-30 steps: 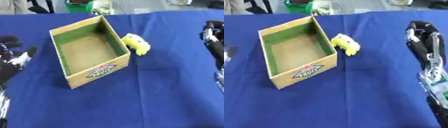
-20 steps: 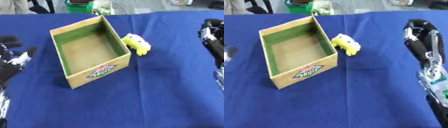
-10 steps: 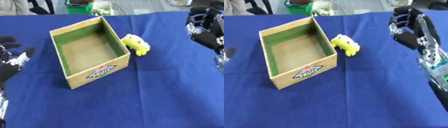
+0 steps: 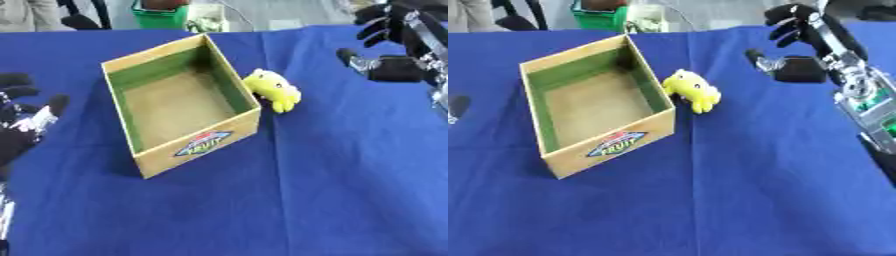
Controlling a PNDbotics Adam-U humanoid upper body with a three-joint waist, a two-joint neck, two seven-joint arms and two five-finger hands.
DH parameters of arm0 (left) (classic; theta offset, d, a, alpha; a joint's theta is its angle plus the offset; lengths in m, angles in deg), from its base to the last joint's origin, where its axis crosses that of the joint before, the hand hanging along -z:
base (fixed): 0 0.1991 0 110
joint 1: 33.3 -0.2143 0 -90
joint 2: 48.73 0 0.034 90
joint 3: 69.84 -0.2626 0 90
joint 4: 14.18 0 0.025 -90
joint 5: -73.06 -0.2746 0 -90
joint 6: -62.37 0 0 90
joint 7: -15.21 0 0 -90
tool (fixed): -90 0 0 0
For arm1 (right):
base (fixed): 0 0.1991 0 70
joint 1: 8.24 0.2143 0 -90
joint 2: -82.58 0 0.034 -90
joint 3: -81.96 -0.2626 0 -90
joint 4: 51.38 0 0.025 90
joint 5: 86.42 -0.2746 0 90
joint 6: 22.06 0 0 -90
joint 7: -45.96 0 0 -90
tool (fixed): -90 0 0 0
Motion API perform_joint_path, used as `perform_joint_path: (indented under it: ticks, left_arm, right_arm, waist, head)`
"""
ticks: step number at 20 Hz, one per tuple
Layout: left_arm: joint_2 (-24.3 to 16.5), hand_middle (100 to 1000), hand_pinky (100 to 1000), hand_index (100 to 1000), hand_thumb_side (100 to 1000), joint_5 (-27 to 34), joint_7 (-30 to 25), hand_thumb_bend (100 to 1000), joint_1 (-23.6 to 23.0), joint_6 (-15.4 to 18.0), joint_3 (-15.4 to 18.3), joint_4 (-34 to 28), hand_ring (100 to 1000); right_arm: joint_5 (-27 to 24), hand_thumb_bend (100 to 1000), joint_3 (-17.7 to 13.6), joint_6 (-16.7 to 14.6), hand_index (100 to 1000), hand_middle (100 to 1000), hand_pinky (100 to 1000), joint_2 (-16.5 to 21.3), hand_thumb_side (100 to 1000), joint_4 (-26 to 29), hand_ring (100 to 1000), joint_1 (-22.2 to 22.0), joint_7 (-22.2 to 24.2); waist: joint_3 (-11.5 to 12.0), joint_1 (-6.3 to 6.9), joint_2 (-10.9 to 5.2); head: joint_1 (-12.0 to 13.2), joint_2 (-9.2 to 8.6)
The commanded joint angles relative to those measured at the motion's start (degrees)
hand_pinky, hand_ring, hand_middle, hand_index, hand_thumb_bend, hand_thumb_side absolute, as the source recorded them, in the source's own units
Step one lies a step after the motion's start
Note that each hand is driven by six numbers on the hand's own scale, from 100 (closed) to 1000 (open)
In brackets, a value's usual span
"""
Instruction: Pick up objects on the table and place them in the box.
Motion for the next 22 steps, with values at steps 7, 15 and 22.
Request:
perform_joint_path:
  ticks: [7, 15, 22]
  left_arm:
    - [-1.38, 611, 507, 652, 180, -0.01, -0.35, 725, 0.39, 0.08, -0.18, -0.73, 652]
    - [-1.25, 611, 507, 652, 180, 0.06, -0.48, 725, 0.26, 0.06, -0.29, -0.67, 652]
    - [-1.17, 611, 507, 652, 180, 0.10, -0.56, 724, 0.18, 0.04, -0.39, -0.64, 652]
  right_arm:
    - [4.67, 431, 3.53, 0.89, 786, 696, 634, 0.20, 220, -7.03, 668, 6.62, 3.70]
    - [8.91, 423, 6.37, 0.19, 783, 696, 636, -4.04, 246, -14.73, 669, 11.18, 6.47]
    - [11.89, 412, 7.55, -0.85, 780, 693, 636, -7.62, 269, -20.74, 668, 13.50, 7.64]
  waist:
    - [0.48, -0.08, -1.34]
    - [0.96, 0.13, -1.61]
    - [1.11, 0.28, -1.73]
  head:
    - [-0.31, 0.37]
    - [-0.63, 0.63]
    - [-0.84, 0.85]
